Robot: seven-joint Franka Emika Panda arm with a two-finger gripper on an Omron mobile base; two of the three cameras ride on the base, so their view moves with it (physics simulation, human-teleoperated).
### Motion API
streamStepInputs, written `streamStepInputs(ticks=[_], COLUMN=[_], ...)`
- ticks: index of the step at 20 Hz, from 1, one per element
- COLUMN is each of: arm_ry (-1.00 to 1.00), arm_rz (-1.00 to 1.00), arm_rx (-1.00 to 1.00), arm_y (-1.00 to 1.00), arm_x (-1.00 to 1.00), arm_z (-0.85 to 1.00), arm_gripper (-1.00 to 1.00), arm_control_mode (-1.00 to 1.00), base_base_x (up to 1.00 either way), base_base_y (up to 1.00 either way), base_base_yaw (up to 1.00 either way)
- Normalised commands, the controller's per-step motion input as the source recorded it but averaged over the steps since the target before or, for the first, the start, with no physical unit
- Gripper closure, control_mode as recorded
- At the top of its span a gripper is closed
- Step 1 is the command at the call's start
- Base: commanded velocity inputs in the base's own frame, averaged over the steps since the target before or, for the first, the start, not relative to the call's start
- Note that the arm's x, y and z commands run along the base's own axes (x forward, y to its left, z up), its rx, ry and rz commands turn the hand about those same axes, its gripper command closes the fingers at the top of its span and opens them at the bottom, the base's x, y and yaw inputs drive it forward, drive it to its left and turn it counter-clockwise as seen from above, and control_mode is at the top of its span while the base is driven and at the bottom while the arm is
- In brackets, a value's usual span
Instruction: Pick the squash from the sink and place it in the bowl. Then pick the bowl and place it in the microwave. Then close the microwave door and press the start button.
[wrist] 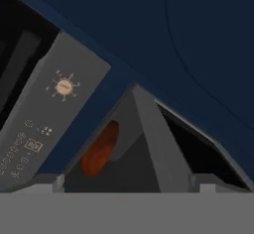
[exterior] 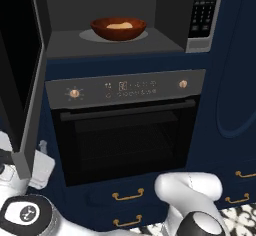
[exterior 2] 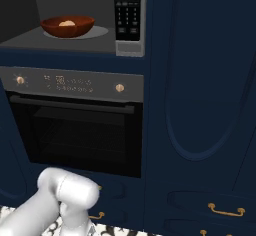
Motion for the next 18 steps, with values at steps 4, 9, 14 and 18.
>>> streamStepInputs(ticks=[4, 9, 14, 18], arm_ry=[-0.12, -0.08, -0.04, -0.09], arm_rz=[-0.09, -0.02, 0.00, 0.00], arm_rx=[0.02, 0.12, 0.21, 0.14], arm_y=[0.18, -0.33, -0.97, -1.00], arm_x=[0.00, -0.04, -0.22, -0.45], arm_z=[0.55, 0.67, 0.43, 0.09], arm_gripper=[-1.00, -1.00, -1.00, -1.00], arm_control_mode=[-1.00, -1.00, -1.00, -1.00], base_base_x=[0.00, 0.00, 0.00, 0.00], base_base_y=[0.00, 0.00, 0.00, 0.00], base_base_yaw=[0.00, 0.00, 0.00, 0.00])
